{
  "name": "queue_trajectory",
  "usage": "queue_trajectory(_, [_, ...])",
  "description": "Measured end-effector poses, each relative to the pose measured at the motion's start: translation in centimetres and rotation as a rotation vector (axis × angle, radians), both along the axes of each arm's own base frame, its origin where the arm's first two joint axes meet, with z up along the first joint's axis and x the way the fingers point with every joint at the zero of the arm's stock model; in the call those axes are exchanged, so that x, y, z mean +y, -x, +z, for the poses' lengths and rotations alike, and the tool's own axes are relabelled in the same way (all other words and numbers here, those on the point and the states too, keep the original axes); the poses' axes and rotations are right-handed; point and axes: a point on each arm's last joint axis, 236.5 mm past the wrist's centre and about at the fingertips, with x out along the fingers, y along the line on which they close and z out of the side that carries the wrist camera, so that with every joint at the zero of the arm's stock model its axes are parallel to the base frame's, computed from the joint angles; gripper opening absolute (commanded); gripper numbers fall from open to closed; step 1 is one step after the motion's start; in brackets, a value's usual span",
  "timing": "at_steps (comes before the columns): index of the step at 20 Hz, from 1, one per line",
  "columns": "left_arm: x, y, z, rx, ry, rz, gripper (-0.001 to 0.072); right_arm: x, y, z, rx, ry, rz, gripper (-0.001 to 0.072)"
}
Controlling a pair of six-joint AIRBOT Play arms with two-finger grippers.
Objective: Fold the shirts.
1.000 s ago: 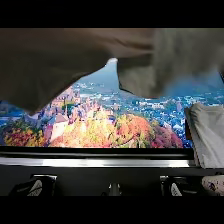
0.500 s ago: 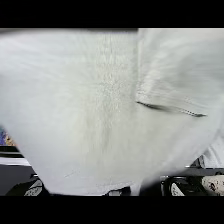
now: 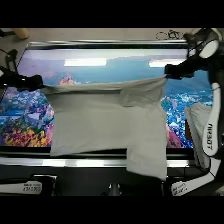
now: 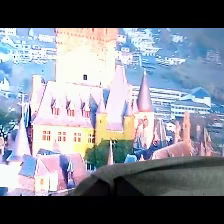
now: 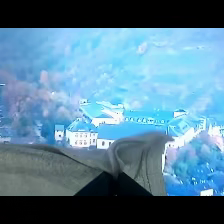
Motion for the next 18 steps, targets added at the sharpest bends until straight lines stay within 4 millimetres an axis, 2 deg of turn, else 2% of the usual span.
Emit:
queue_trajectory(1, [-0.1, -1.0, -1.8, 0.012, 0.018, 0.01, 0.0027, 0.3, -1.4, -2.1, 0.003, -0.013, -0.019, 0.0026])
queue_trajectory(3, [-0.2, -3.6, -3.6, -0.019, 0.049, 0.035, 0.0027, 0.6, -3.7, -4.9, -0.013, -0.033, -0.063, 0.0026])
queue_trajectory(4, [-0.1, -4.8, -4.0, -0.042, 0.058, 0.043, 0.0027, 0.6, -4.9, -5.1, -0.048, -0.046, -0.089, 0.0026])
queue_trajectory(6, [0.1, -6.9, -3.1, -0.103, 0.065, 0.048, 0.0027, 0.4, -5.9, -4.9, -0.086, -0.059, -0.119, 0.0026])
queue_trajectory(8, [0.2, -7.0, -2.1, -0.1, 0.065, 0.012, 0.0027, 0.3, -4.7, -4.3, -0.051, -0.059, -0.119, 0.0026])
queue_trajectory(9, [0.2, -6.1, -2.3, -0.056, 0.056, -0.017, 0.0027, 0.2, -3.1, -4.6, 0.012, -0.046, -0.105, 0.0026])
queue_trajectory(10, [0.1, -4.5, -3.3, 0.019, 0.048, -0.047, 0.0026, 0.2, -0.8, -5.8, 0.115, -0.028, -0.086, 0.0025])
queue_trajectory(13, [0.0, 1.8, -8.4, 0.304, 0.022, -0.098, 0.0028, 0.2, 5.8, -10.2, 0.39, -0.006, -0.052, 0.0026])
queue_trajectory(14, [-0.2, 3.6, -10.0, 0.378, 0.025, -0.103, 0.0072, 0.2, 7.5, -11.8, 0.459, -0.003, -0.055, 0.0031])
queue_trajectory(15, [-0.2, 5.1, -11.4, 0.439, 0.023, -0.104, 0.027, 0.2, 8.4, -12.9, 0.497, -0.003, -0.068, 0.0181])
queue_trajectory(16, [-0.2, 6.2, -12.2, 0.48, 0.023, -0.1, 0.0437, 0.3, 9.1, -13.5, 0.522, -0.008, -0.085, 0.0399])
queue_trajectory(17, [-0.3, 6.6, -12.5, 0.495, 0.028, -0.093, 0.0435, 0.4, 9.4, -13.9, 0.533, -0.016, -0.1, 0.0483])
queue_trajectory(18, [-0.2, 7.1, -12.4, 0.509, 0.028, -0.092, 0.0437, 0.6, 9.4, -13.7, 0.529, -0.031, -0.115, 0.0493])
